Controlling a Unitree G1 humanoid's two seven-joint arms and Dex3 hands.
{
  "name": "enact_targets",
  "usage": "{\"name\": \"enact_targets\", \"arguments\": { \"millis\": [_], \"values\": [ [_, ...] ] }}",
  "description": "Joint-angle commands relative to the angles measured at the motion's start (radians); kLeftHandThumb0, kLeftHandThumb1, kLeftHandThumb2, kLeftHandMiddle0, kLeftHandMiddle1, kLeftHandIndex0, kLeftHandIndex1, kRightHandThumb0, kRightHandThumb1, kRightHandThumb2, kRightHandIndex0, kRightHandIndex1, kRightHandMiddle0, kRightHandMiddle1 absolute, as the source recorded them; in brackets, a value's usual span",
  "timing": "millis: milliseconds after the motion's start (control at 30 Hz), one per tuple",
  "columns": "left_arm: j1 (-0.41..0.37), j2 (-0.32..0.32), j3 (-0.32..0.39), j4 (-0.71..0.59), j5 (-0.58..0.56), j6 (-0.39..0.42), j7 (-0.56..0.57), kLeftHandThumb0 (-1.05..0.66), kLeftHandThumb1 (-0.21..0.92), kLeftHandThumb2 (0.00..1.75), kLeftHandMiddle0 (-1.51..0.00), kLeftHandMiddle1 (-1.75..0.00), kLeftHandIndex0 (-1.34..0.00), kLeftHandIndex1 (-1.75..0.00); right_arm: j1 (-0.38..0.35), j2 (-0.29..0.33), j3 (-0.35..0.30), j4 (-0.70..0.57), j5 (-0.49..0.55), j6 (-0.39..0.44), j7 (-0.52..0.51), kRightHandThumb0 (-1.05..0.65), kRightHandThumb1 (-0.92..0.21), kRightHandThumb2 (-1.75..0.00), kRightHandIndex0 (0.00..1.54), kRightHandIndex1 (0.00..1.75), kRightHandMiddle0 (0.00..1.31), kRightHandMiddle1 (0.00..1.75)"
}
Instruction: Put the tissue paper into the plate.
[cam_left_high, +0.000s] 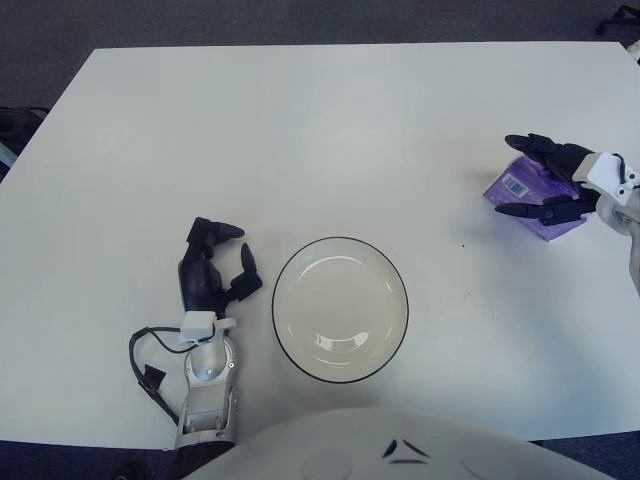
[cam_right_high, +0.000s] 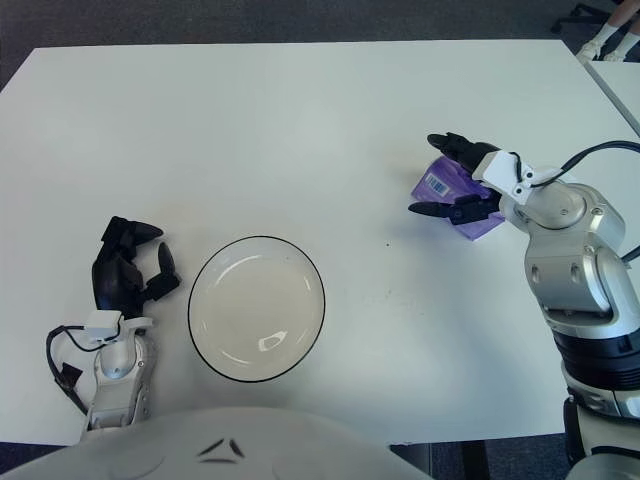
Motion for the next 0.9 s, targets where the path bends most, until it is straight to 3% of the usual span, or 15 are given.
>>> {"name": "enact_targets", "arguments": {
  "millis": [0,133,467,867],
  "values": [
    [0.046,-0.004,-0.006,0.048,0.003,0.03,-0.004,-0.47,0.36,1.28,-1.06,-1.75,-0.58,-1.75,0.01,-0.006,0.013,-0.004,0.003,0.026,-0.003,-0.81,-0.5,-0.64,0.0,0.0,0.0,0.0],
    [0.05,-0.002,-0.004,0.043,0.01,0.035,0.001,-0.46,0.36,1.27,-1.06,-1.75,-0.57,-1.75,0.008,0.013,0.003,0.003,0.014,0.036,-0.024,-0.79,-0.47,-0.69,0.0,0.0,0.0,0.0],
    [0.052,0.001,0.004,0.047,-0.004,0.018,-0.009,-0.46,0.37,1.27,-1.08,-1.75,-0.57,-1.75,0.007,-0.018,0.048,0.033,-0.054,0.014,-0.077,-0.79,-0.44,-0.76,0.0,0.0,0.0,0.0],
    [0.055,0.004,0.008,0.052,0.004,0.008,-0.004,-0.47,0.36,1.28,-1.11,-1.75,-0.58,-1.75,-0.031,-0.011,0.054,0.151,-0.081,-0.016,-0.145,-0.89,-0.51,-0.64,0.0,0.0,0.0,0.0]
  ]
}}
